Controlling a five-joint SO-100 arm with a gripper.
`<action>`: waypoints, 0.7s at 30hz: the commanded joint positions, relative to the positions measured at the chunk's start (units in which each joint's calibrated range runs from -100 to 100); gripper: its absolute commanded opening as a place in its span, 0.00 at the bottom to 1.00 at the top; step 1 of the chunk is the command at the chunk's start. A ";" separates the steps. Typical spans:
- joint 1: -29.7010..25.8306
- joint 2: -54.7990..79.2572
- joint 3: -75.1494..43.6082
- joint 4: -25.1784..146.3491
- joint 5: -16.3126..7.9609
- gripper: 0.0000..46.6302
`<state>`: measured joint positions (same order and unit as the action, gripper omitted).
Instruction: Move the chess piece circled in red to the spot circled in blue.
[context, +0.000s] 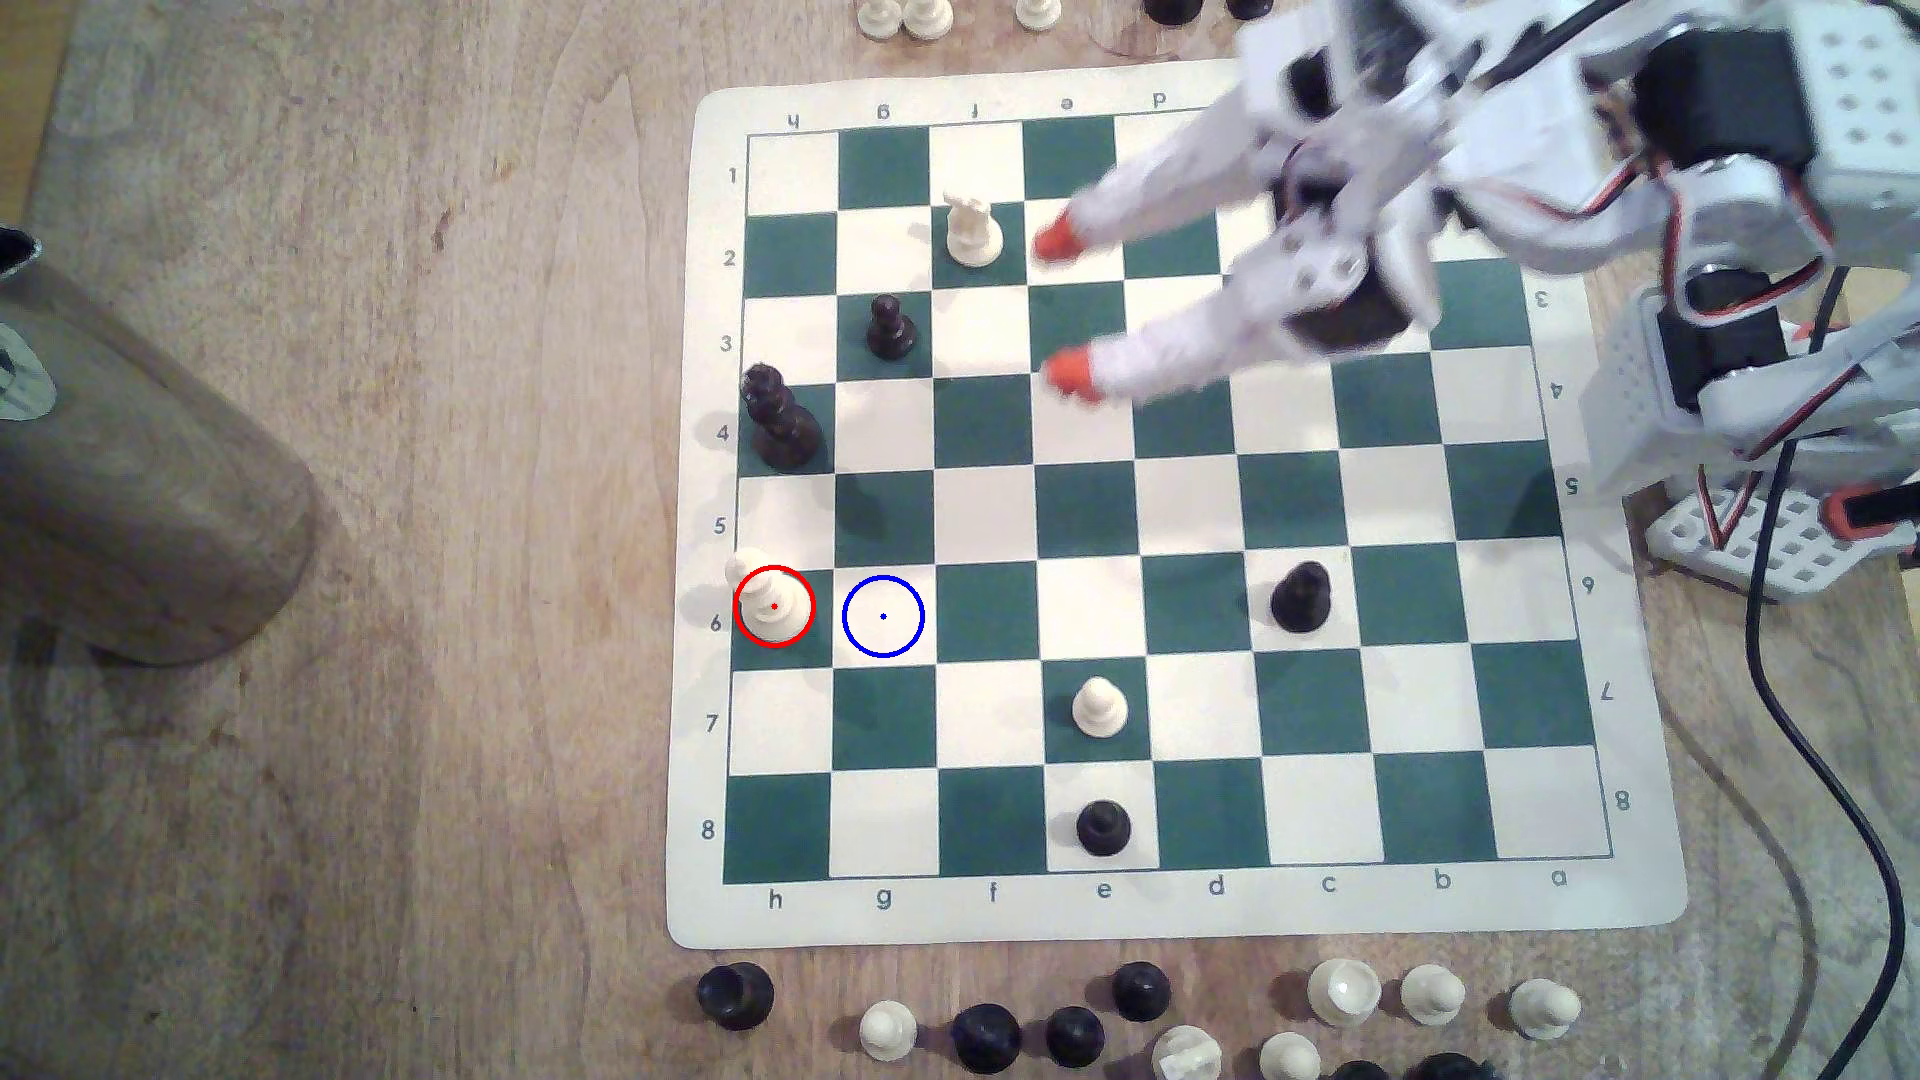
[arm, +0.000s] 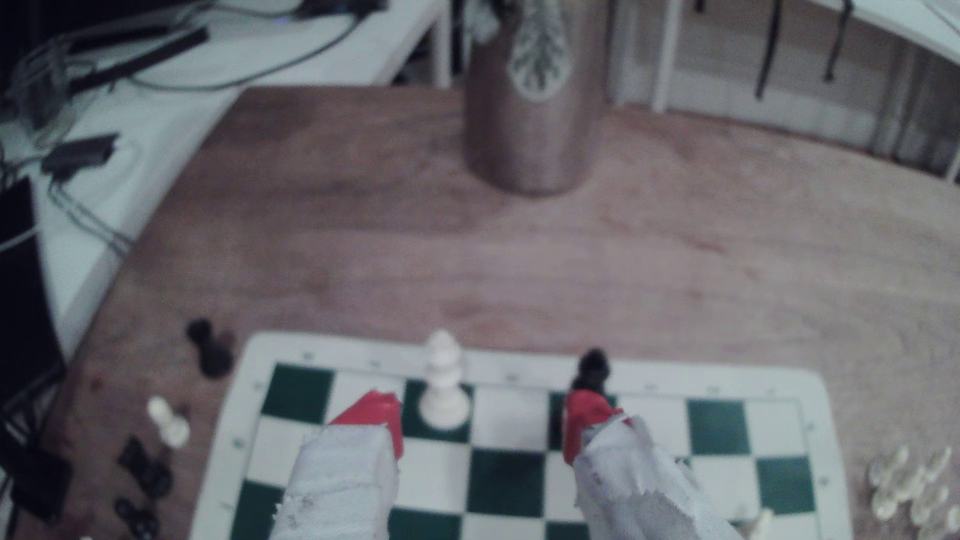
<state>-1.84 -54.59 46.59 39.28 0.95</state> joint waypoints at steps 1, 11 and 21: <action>-1.25 7.98 -7.06 -2.51 -0.49 0.36; -3.91 26.66 -13.95 -9.96 -1.66 0.38; -2.89 44.23 -26.73 -9.47 -2.05 0.41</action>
<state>-4.79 -13.11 28.87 30.36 -0.85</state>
